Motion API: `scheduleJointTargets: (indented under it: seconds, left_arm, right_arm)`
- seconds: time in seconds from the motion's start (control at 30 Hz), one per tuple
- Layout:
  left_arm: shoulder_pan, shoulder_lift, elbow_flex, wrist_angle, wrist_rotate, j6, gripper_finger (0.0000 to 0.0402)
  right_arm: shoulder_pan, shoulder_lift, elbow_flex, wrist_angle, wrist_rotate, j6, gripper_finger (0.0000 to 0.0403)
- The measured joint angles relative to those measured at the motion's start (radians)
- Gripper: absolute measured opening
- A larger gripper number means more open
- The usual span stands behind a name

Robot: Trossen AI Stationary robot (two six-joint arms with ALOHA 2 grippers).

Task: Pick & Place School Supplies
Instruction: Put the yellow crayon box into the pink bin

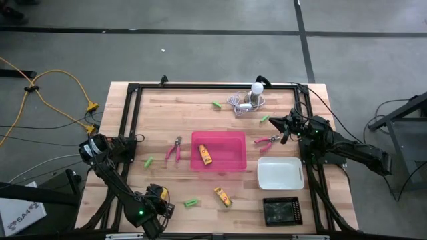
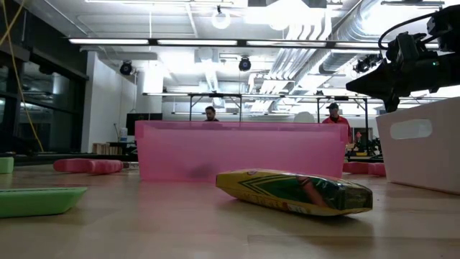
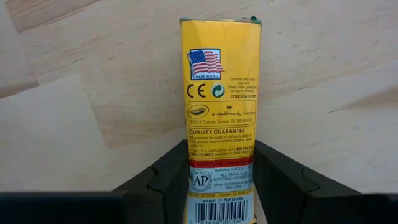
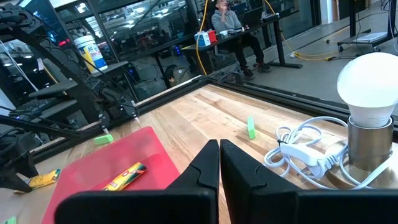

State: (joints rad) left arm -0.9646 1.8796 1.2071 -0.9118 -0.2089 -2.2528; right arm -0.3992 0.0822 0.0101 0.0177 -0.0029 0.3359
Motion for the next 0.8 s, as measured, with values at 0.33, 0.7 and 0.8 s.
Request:
scheduleJointTargets:
  seconds: [0.33,0.7,0.8]
  left_arm:
    - [0.001,-0.022,-0.001,-0.055,-0.087,0.000,0.0154]
    - [0.030,-0.076,-0.001,-0.123,-0.209,0.035,0.0154]
    - [0.068,-0.104,-0.001,-0.142,-0.239,0.099,0.0154]
  right_arm:
    - [0.000,0.000,0.000,0.000,0.000,0.000,0.0003]
    - [0.000,0.000,0.000,0.000,0.000,0.000,0.0003]
    - [0.000,0.000,0.000,0.000,0.000,0.000,0.0003]
